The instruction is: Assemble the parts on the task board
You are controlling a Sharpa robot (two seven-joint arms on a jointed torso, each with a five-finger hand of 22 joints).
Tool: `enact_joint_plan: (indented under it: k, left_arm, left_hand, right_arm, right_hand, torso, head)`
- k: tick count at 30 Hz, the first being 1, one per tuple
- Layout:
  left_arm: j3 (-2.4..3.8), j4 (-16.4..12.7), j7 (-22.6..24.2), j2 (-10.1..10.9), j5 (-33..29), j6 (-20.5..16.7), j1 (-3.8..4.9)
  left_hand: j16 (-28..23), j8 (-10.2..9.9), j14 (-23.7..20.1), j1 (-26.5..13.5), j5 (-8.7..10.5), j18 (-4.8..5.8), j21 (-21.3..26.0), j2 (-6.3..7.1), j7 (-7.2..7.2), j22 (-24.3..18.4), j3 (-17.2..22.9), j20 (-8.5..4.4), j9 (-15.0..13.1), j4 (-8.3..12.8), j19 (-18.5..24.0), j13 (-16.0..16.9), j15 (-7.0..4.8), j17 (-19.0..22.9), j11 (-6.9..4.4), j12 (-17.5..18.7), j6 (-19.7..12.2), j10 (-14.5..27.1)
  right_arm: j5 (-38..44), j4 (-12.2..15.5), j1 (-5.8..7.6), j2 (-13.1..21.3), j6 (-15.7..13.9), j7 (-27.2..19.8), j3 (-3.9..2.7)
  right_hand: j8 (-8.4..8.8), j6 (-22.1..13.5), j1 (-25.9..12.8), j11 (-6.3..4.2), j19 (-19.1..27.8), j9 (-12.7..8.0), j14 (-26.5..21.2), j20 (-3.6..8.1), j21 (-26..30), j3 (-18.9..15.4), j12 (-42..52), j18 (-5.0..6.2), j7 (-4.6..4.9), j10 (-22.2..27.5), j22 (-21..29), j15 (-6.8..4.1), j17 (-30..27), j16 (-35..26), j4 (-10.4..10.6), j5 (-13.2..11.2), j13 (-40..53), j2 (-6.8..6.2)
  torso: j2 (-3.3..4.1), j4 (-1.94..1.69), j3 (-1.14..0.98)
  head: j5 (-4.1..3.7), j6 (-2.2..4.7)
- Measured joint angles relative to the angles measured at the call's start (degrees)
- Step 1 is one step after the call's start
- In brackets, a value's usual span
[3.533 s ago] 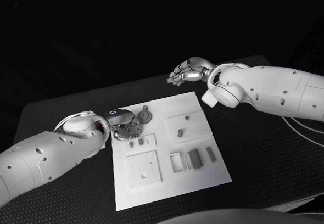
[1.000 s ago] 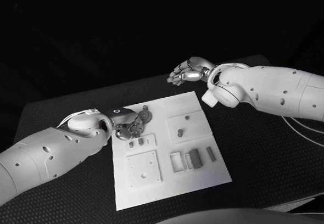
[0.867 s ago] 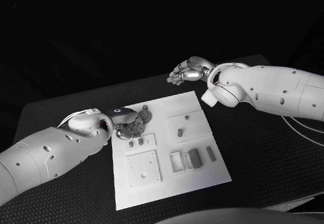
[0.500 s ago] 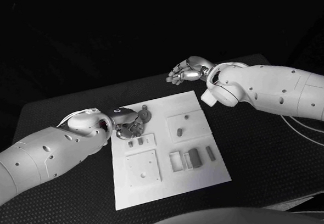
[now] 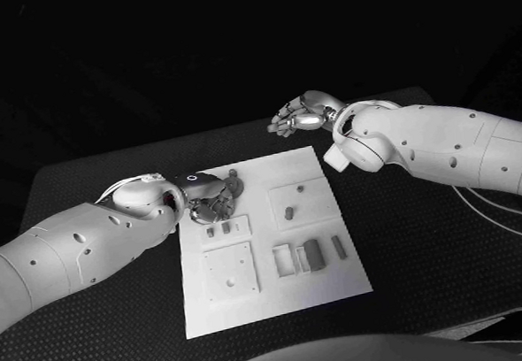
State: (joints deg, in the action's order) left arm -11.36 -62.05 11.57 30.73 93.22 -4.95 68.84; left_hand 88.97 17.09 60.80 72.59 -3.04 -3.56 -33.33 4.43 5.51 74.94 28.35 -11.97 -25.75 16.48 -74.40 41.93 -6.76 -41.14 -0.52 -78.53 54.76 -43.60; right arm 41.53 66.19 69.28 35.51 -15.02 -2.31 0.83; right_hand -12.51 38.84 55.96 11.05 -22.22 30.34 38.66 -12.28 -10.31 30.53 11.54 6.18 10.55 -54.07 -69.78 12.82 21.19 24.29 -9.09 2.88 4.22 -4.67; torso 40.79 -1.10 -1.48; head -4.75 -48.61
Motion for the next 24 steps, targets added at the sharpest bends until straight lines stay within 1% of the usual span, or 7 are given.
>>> enact_joint_plan:
  k: [3,6,10,12,14,21,24]
  left_arm:
    - [-0.01,0.1,0.0,-0.1,0.0,-0.1,0.00]
    - [-0.01,0.2,0.0,-0.1,0.0,-0.1,-0.01]
    - [-0.03,0.2,0.0,0.0,-0.1,-0.4,-0.05]
    - [-0.03,0.3,0.0,0.0,-0.2,-0.6,-0.07]
    - [-0.03,0.3,0.0,0.1,-0.6,-0.7,-0.09]
    - [-0.05,0.4,0.1,0.6,-2.4,-1.0,-0.14]
    - [-0.05,0.4,0.2,0.7,-3.4,-1.1,-0.16]
  left_hand:
    - [0.0,0.0,-0.1,-0.3,0.00,0.00,0.0,-0.27,0.00,0.0,-0.1,0.00,0.0,-0.1,0.0,0.0,0.14,0.0,0.00,0.0,0.0,0.0]
    - [0.0,0.0,-0.1,-0.5,0.00,0.00,0.0,-0.22,0.00,0.0,-0.1,0.01,0.0,-0.1,0.0,0.0,0.14,0.0,0.00,0.0,0.0,0.0]
    - [0.0,0.0,-0.1,-1.3,0.00,0.00,0.0,-0.88,0.01,0.0,-0.1,0.09,0.0,-0.1,0.1,-0.1,0.14,0.0,0.00,0.0,0.0,0.0]
    - [0.0,0.2,-0.1,-1.4,0.00,0.00,0.0,-0.81,0.21,0.0,-0.1,0.08,0.0,-0.1,0.1,-0.1,0.14,0.0,0.00,0.0,0.2,0.0]
    - [0.0,0.4,-0.1,-1.9,0.00,0.00,0.0,-1.06,0.31,0.0,-0.1,-0.07,0.0,-0.1,-0.1,-0.2,0.14,0.0,0.00,0.0,0.3,0.0]
    - [0.0,0.4,-0.1,-2.5,0.01,0.00,0.0,-1.22,0.12,0.0,0.1,-0.22,-0.1,-0.2,-0.2,-0.3,0.14,0.0,0.00,-0.2,0.5,0.0]
    - [0.0,0.4,0.0,-2.5,0.01,0.01,0.0,-1.26,0.12,0.0,0.1,-0.22,-0.1,-0.2,-0.2,-0.3,-0.02,0.0,-0.21,-0.2,0.5,-0.2]
  right_arm:
    - [0.0,0.0,0.00,0.0,0.0,0.0,0.00]
    - [0.0,0.0,0.00,0.0,0.0,0.0,0.00]
    - [0.0,0.0,0.00,0.0,0.0,0.0,0.00]
    - [0.0,0.0,0.00,0.0,0.0,0.0,0.00]
    - [0.0,0.0,0.00,0.0,0.0,0.0,0.00]
    - [0.0,0.0,0.00,0.0,0.0,0.0,0.00]
    - [0.0,0.0,0.00,0.0,0.0,0.0,0.00]
  right_hand:
    - [0.00,0.0,0.0,0.00,0.0,0.0,0.0,0.00,0.0,0.0,0.0,0.00,0.00,0.0,0.0,0.00,0.0,0.0,0.0,0.0,0.0,0.00]
    - [0.00,0.0,0.0,0.00,0.0,0.0,0.0,0.00,0.0,0.0,0.0,0.00,0.00,0.0,0.0,0.00,0.0,0.0,0.0,0.0,0.0,0.00]
    - [-0.20,0.0,0.0,0.00,0.0,0.0,0.0,0.00,0.0,0.0,0.0,0.00,0.00,0.0,0.0,0.00,0.0,0.0,0.0,0.0,0.0,0.00]
    - [-0.20,0.0,0.0,0.00,0.0,0.0,0.0,0.00,0.0,0.0,0.0,0.00,0.00,0.0,0.0,0.00,0.0,0.0,0.0,0.0,0.0,0.00]
    - [-0.20,0.0,0.0,0.00,0.0,0.0,0.0,0.00,0.0,0.0,0.0,0.00,0.00,0.0,0.0,0.00,0.0,0.0,0.0,0.0,0.0,0.00]
    - [-0.19,0.0,0.0,0.00,0.0,0.0,0.0,0.00,0.0,0.0,0.0,0.00,0.00,0.0,0.0,0.00,0.0,0.0,0.0,0.0,0.0,0.00]
    - [-0.19,0.0,0.0,0.00,0.0,0.0,0.0,0.00,0.0,0.0,0.0,0.00,0.00,0.0,0.0,0.00,0.0,0.0,0.0,0.0,0.0,0.00]
  torso:
    - [0.01,-0.01,-0.01]
    - [0.01,-0.02,-0.02]
    - [0.01,-0.02,-0.02]
    - [0.01,-0.02,-0.02]
    - [0.01,-0.02,-0.02]
    - [0.03,-0.02,-0.02]
    - [0.03,-0.02,-0.01]
  head:
    - [-0.03,0.05]
    - [-0.05,0.05]
    - [-0.08,0.05]
    - [-0.08,0.06]
    - [-0.08,0.10]
    - [-0.09,0.16]
    - [-0.12,0.17]
